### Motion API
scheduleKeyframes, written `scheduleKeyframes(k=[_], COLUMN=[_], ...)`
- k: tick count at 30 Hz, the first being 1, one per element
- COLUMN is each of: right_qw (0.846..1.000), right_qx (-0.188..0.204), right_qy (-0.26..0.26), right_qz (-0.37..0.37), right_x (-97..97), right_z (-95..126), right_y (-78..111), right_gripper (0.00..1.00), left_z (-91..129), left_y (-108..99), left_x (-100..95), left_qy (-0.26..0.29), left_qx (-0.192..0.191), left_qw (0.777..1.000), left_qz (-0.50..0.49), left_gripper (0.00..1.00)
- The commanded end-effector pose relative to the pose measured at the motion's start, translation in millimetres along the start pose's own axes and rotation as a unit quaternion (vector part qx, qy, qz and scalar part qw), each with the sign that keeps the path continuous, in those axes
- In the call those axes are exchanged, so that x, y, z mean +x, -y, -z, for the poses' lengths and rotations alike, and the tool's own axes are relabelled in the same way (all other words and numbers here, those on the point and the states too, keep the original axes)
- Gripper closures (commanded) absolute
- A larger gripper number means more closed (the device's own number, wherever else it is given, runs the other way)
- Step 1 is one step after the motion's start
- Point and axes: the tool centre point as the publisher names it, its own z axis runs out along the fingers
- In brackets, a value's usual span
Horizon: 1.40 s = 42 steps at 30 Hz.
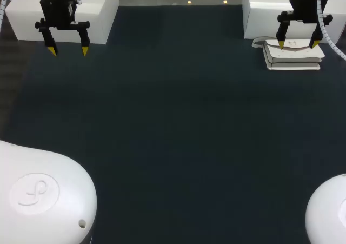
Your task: Pick up the bag, open it, inspect its contents, close it, and place it on the opposite side
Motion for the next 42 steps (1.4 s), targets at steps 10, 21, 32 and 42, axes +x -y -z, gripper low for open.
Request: scheduleKeyframes(k=[10, 21, 32, 42], right_qw=[1.0, 1.0, 1.0, 0.999], right_qx=[0.001, 0.001, 0.008, 0.016], right_qy=[0.001, 0.001, 0.002, -0.028], right_qz=[0.0, 0.0, -0.004, -0.028], right_x=[0.5, 0.5, -5.6, -44.1], right_z=[1, 1, -2, -11], right_y=[0.0, 0.0, -2.8, -23.4], right_gripper=[0.0, 0.0, 0.0, 0.0], left_z=[0, 0, -4, -8], left_y=[0, 0, -1, -3], left_x=[0.3, 0.3, 4.5, 5.9], left_qy=[0.001, 0.001, -0.006, -0.087], left_qx=[0.0, 0.0, 0.043, 0.115], left_qw=[1.0, 1.0, 0.995, 0.94], left_qz=[0.0, 0.0, -0.093, -0.308], left_gripper=[0.0, 0.0, 0.0, 0.0])
